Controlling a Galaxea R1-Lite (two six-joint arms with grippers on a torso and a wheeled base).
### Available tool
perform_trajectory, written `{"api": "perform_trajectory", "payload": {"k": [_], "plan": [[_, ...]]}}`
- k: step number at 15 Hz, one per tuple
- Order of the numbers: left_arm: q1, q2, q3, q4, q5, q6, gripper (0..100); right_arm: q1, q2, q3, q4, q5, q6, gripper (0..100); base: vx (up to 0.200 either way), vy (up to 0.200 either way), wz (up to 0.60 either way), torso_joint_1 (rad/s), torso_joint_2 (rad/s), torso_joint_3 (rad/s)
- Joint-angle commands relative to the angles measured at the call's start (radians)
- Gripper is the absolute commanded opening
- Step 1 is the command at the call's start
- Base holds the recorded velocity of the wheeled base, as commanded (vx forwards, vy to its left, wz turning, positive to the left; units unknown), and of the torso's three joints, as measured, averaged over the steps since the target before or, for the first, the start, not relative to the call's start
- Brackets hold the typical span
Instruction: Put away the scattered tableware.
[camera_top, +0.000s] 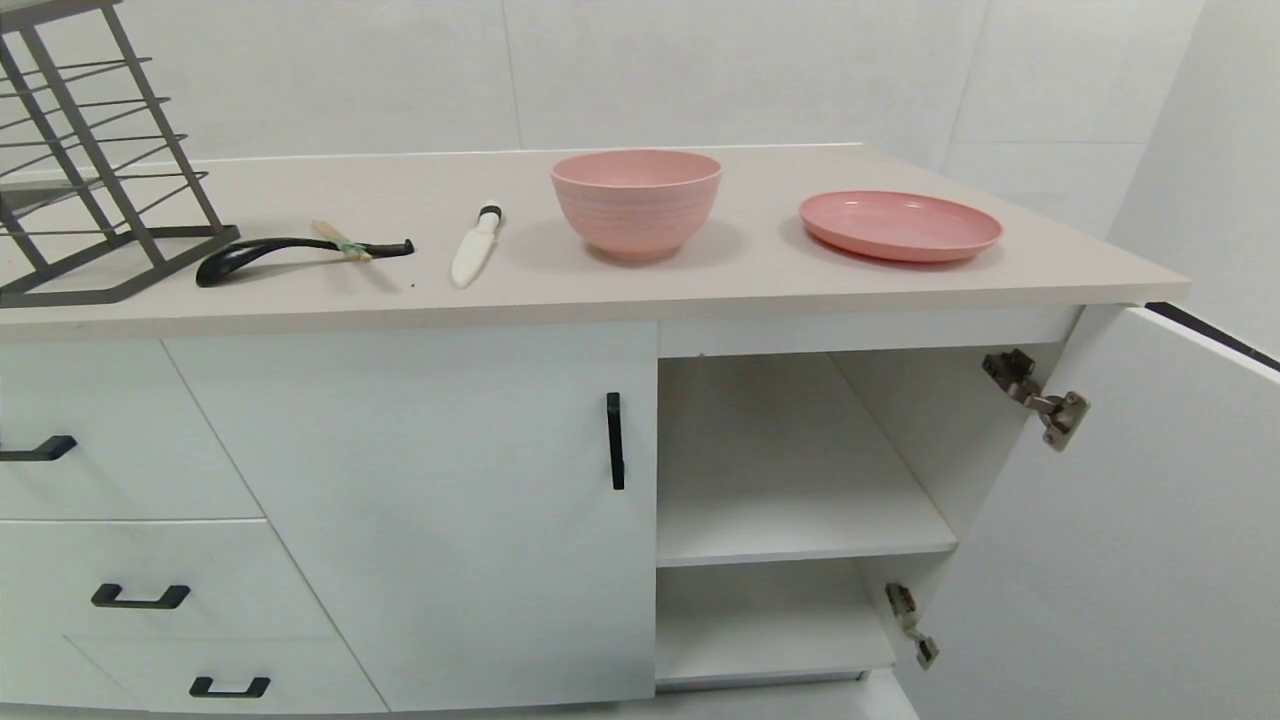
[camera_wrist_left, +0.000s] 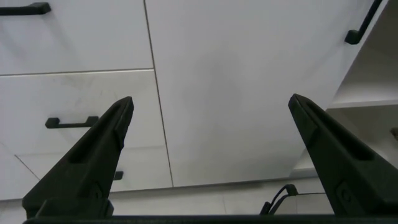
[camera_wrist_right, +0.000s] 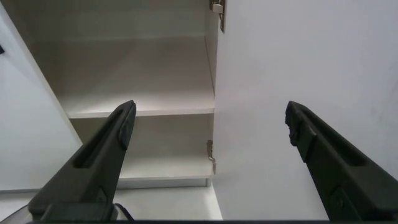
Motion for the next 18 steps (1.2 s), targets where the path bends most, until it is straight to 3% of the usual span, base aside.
{"api": "perform_trajectory", "payload": {"k": [1,7,18], "plan": [[0.000,0.002,0.000,0.000,0.001,-0.001,100,-0.001,0.000,-0.001,0.000,0.000,-0.002,100,0.000,0.000,0.00,0.000,0.00,0.000],[0.000,0.002,0.000,0.000,0.001,-0.001,100,-0.001,0.002,0.000,0.000,0.000,0.001,100,0.000,0.000,0.00,0.182,-0.10,-0.089],[0.000,0.002,0.000,-0.001,-0.001,0.001,100,-0.001,0.002,0.000,0.000,0.000,0.001,100,0.000,0.000,0.00,0.182,-0.53,-0.209]]}}
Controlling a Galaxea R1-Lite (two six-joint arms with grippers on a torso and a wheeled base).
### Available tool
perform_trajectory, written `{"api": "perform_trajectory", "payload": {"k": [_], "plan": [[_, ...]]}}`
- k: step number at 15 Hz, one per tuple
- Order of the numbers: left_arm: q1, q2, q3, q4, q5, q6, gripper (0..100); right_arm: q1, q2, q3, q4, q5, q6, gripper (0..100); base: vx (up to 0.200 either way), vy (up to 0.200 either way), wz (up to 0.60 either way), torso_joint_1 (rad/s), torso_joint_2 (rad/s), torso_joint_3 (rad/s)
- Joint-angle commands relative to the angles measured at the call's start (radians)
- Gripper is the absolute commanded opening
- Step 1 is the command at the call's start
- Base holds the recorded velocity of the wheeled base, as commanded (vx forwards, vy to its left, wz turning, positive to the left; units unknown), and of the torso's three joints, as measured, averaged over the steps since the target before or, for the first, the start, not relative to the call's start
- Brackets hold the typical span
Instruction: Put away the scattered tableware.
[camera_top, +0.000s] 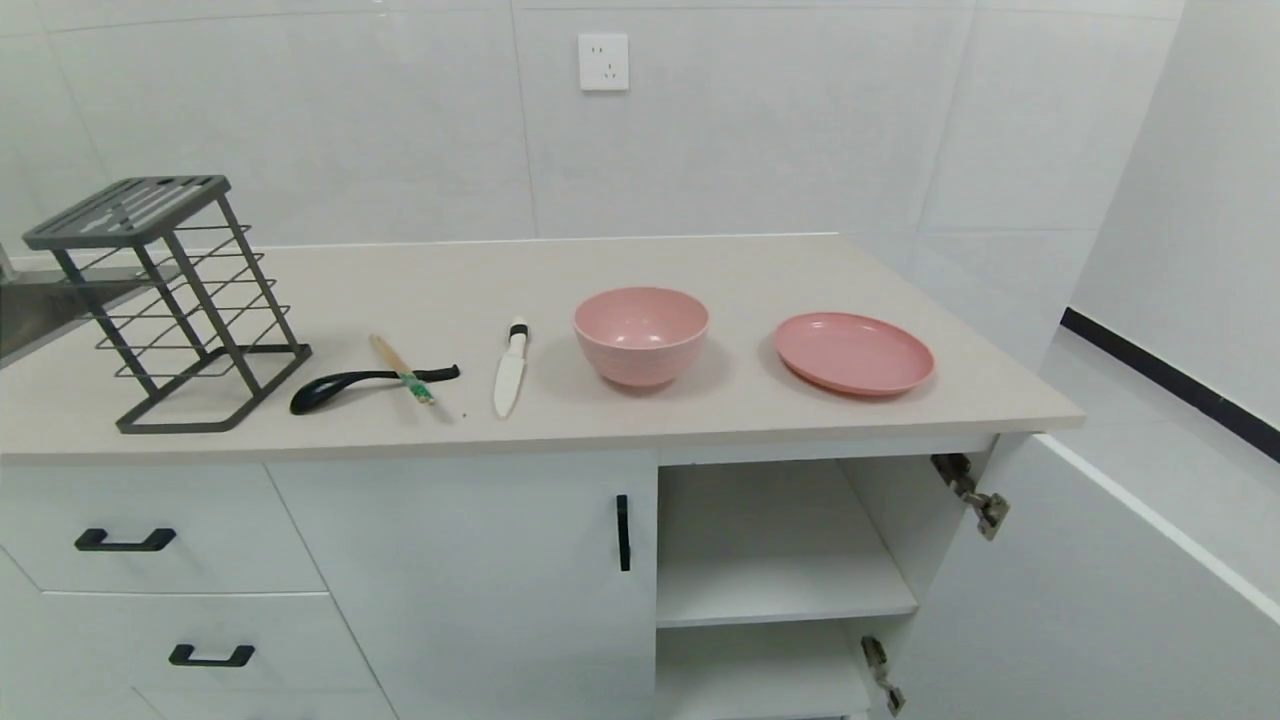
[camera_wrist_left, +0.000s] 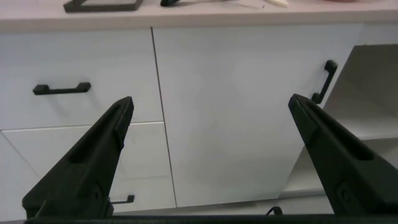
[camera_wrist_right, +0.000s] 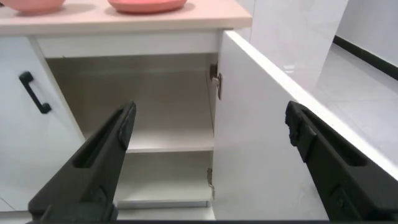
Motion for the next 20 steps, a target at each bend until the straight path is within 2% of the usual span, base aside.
{"api": "perform_trajectory", "payload": {"k": [1,9,14,17,20], "plan": [[0.000,0.002,0.000,0.000,-0.001,0.000,100,0.000,0.002,0.000,0.000,0.001,0.000,100,0.000,0.000,0.00,0.266,-0.49,-0.232],[0.000,0.002,0.000,-0.001,-0.001,-0.003,100,0.000,0.002,0.000,0.000,0.001,0.000,100,0.000,0.000,0.00,0.333,-0.51,-0.242],[0.000,0.002,0.000,0.000,-0.001,-0.003,100,0.000,0.002,0.000,0.000,0.001,0.000,100,0.000,0.000,0.00,0.086,-0.16,-0.080],[0.000,0.002,0.000,0.000,-0.001,-0.002,100,0.000,0.002,0.000,0.000,0.001,0.000,100,0.000,0.000,0.00,0.214,-0.40,-0.199],[0.000,0.002,0.000,-0.001,-0.001,0.000,100,0.000,0.002,0.000,0.000,0.001,0.000,100,0.000,0.200,0.00,0.180,-0.36,-0.168]]}}
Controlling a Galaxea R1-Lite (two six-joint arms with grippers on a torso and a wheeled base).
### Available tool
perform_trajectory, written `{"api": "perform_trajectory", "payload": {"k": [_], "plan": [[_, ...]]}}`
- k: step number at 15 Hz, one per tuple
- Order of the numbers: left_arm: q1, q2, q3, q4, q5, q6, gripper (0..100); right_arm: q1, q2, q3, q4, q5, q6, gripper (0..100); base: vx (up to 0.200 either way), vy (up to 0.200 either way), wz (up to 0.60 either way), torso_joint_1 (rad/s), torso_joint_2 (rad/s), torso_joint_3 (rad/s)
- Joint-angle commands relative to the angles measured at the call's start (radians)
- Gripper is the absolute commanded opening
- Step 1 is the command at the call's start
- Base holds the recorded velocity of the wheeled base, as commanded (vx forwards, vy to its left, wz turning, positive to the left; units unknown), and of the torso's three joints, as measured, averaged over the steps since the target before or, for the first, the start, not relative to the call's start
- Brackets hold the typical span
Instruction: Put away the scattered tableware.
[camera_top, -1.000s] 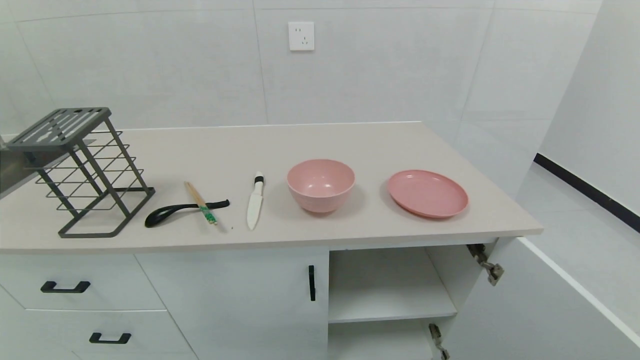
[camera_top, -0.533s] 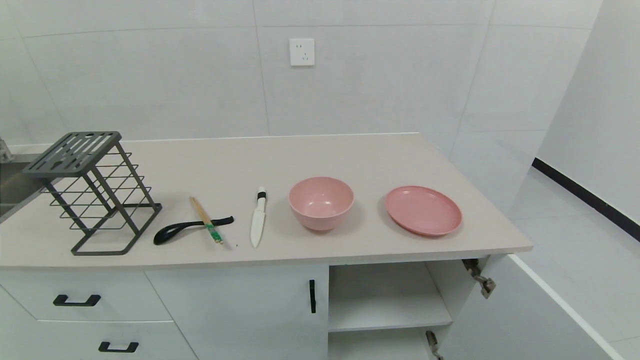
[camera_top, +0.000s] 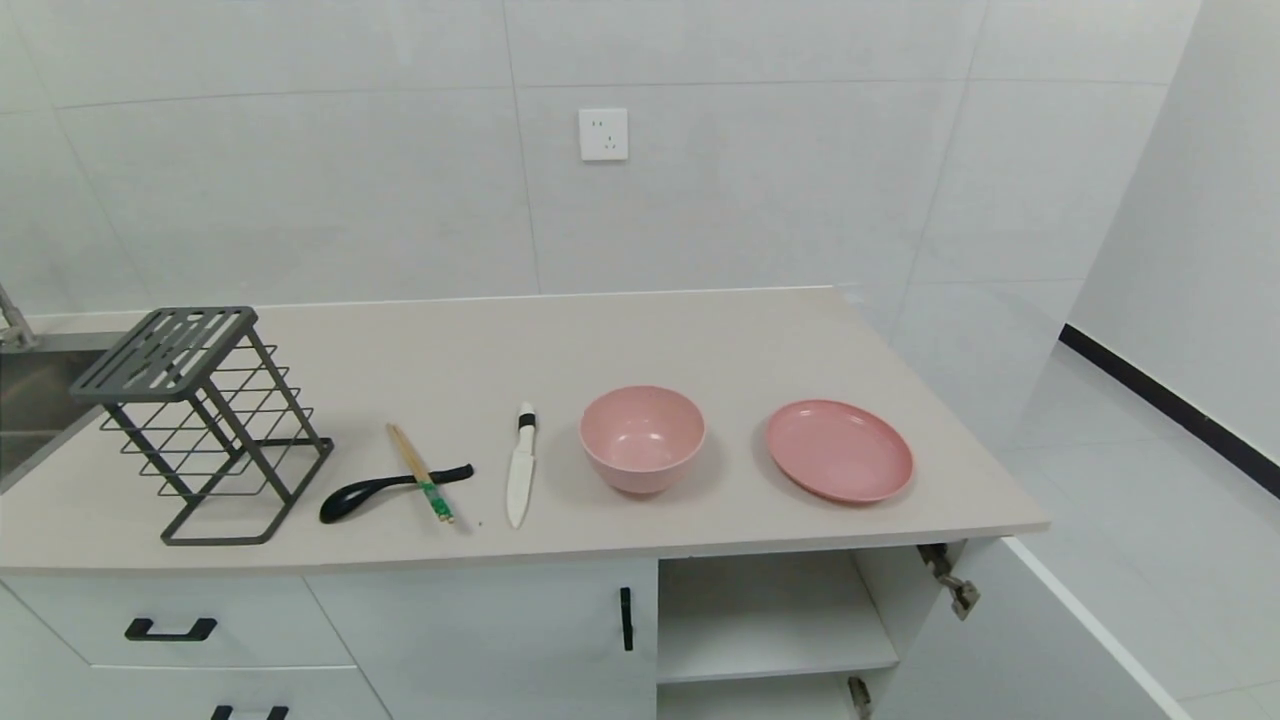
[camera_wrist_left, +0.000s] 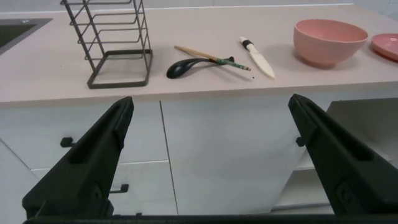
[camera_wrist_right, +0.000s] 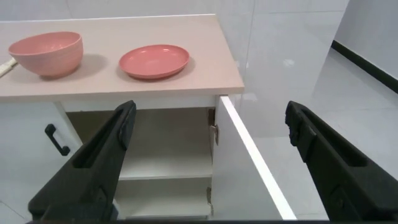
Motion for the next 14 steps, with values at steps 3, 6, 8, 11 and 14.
{"api": "perform_trajectory", "payload": {"k": [3,6,8,11,14], "plan": [[0.000,0.002,0.000,0.001,0.002,0.003,100,0.000,0.002,0.000,0.001,0.001,0.000,100,0.000,0.067,0.00,0.041,-0.05,-0.029],[0.000,0.002,0.000,0.001,0.002,-0.002,100,0.000,0.002,0.000,0.001,0.001,0.000,100,0.000,0.000,0.00,0.000,0.00,0.000],[0.000,0.002,0.000,0.001,0.002,-0.002,100,0.000,0.002,0.000,0.001,0.001,0.000,100,0.100,0.000,0.00,0.006,0.00,-0.004],[0.000,0.002,0.000,0.001,0.004,0.001,100,0.000,0.002,0.000,0.001,0.001,0.000,100,0.133,-0.067,0.00,0.000,0.00,0.000],[0.000,0.002,0.000,0.001,0.004,0.000,100,0.000,0.000,0.000,0.001,0.001,-0.003,100,0.000,0.000,0.00,0.000,0.00,0.000]]}}
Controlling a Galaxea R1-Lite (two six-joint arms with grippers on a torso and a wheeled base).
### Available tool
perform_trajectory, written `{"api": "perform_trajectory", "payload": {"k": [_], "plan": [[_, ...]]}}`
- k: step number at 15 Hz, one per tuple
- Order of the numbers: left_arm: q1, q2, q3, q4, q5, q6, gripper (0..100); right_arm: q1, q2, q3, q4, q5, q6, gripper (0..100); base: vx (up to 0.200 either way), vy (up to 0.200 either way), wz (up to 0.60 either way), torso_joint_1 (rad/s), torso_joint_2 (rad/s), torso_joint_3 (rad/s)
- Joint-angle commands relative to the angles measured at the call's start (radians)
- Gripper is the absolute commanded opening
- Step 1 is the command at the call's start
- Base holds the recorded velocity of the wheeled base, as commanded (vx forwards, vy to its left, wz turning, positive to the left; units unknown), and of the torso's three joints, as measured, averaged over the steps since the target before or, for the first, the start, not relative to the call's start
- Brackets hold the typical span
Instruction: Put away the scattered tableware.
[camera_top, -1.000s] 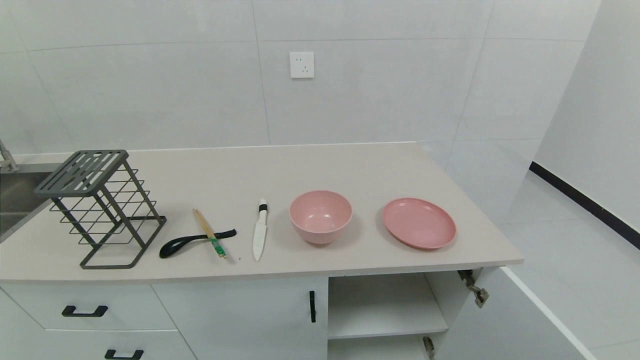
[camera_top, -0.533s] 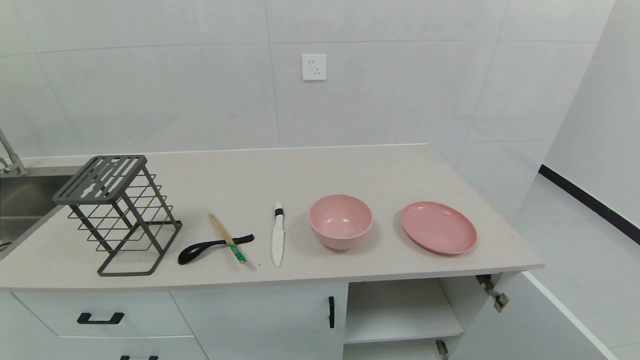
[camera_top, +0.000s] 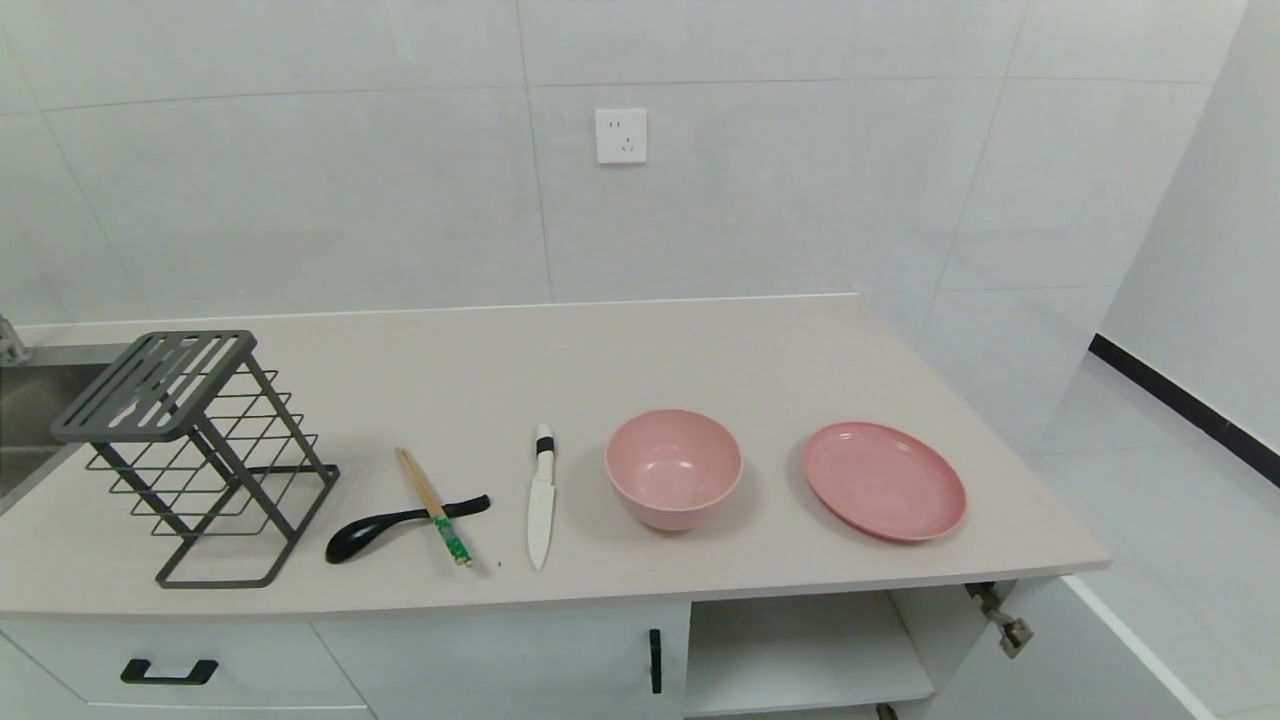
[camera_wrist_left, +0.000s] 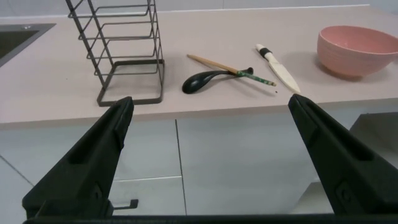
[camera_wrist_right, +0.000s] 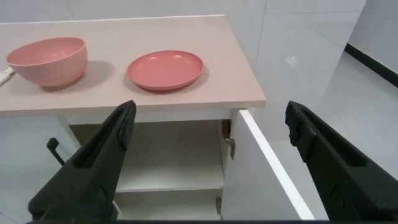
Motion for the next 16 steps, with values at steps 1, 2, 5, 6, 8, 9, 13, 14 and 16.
{"api": "perform_trajectory", "payload": {"k": [1,2,5,6,8,9,13,14,16], "plan": [[0.000,0.002,0.000,0.000,0.000,0.000,100,-0.001,0.002,0.000,-0.001,0.001,0.002,100,0.000,0.000,0.00,0.000,0.00,0.000],[0.000,0.002,0.000,0.000,0.000,0.000,100,-0.001,0.002,0.000,-0.001,0.001,0.001,100,0.000,0.000,0.00,0.000,0.00,0.000],[0.000,0.002,0.000,0.000,0.000,0.000,100,-0.001,0.002,0.000,-0.001,0.001,0.002,100,0.000,0.000,0.00,0.189,-0.36,-0.178],[0.000,0.000,0.000,0.000,0.000,0.000,100,-0.001,0.002,0.000,-0.001,0.001,0.002,100,0.000,0.000,0.00,0.281,-0.54,-0.266],[0.000,0.002,0.000,0.000,0.005,0.003,100,-0.001,0.002,0.000,-0.001,0.001,0.002,100,0.000,0.000,0.00,0.259,-0.51,-0.244],[0.000,0.002,0.000,0.000,0.004,0.005,100,-0.001,0.002,0.000,-0.001,0.001,0.002,100,0.000,0.000,0.00,0.110,-0.24,-0.100],[0.000,0.002,0.000,-0.001,0.002,0.003,100,-0.001,0.000,0.000,0.000,0.001,0.005,100,0.000,0.000,0.00,0.012,-0.02,-0.010],[0.000,0.000,0.000,-0.001,0.000,0.005,100,-0.001,0.002,-0.001,-0.001,0.001,-0.001,100,0.000,0.000,0.00,0.000,0.00,0.000],[0.000,0.002,0.000,-0.001,0.000,0.006,100,-0.001,0.000,0.000,-0.003,0.001,0.002,100,0.000,0.000,0.00,0.000,0.00,0.000]]}}
